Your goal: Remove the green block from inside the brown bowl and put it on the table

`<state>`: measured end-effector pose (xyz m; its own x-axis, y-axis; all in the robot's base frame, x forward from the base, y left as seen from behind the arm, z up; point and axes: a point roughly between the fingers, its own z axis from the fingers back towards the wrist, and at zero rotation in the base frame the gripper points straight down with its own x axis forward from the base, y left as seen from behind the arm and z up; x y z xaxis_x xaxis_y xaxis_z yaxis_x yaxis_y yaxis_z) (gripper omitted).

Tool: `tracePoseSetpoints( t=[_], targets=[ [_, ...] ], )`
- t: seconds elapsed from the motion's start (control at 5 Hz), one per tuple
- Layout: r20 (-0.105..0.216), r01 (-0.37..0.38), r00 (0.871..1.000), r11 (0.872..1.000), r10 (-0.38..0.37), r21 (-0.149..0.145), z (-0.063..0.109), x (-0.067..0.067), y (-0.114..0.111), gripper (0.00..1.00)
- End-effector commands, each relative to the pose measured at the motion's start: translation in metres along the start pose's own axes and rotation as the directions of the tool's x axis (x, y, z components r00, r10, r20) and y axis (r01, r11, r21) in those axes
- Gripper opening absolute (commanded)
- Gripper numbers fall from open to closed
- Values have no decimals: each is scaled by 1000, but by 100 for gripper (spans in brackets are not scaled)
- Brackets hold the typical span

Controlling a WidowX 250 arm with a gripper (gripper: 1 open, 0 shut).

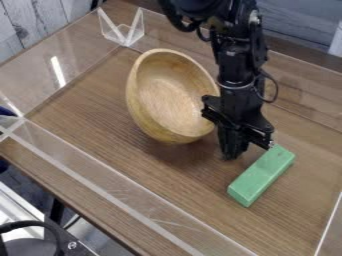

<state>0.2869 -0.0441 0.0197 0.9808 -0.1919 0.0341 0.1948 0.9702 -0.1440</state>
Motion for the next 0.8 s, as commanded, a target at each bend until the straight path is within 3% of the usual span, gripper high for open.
tracePoseSetpoints(
  t=[0.0, 0.4, 0.6],
  targets=[
    [62, 10, 998, 1000, -12, 30, 14, 5, -5, 0],
    [40, 27, 999, 998, -30, 61, 27, -11, -5, 0],
    [25, 40, 999, 997, -42, 60, 26, -14, -8, 0]
  ],
)
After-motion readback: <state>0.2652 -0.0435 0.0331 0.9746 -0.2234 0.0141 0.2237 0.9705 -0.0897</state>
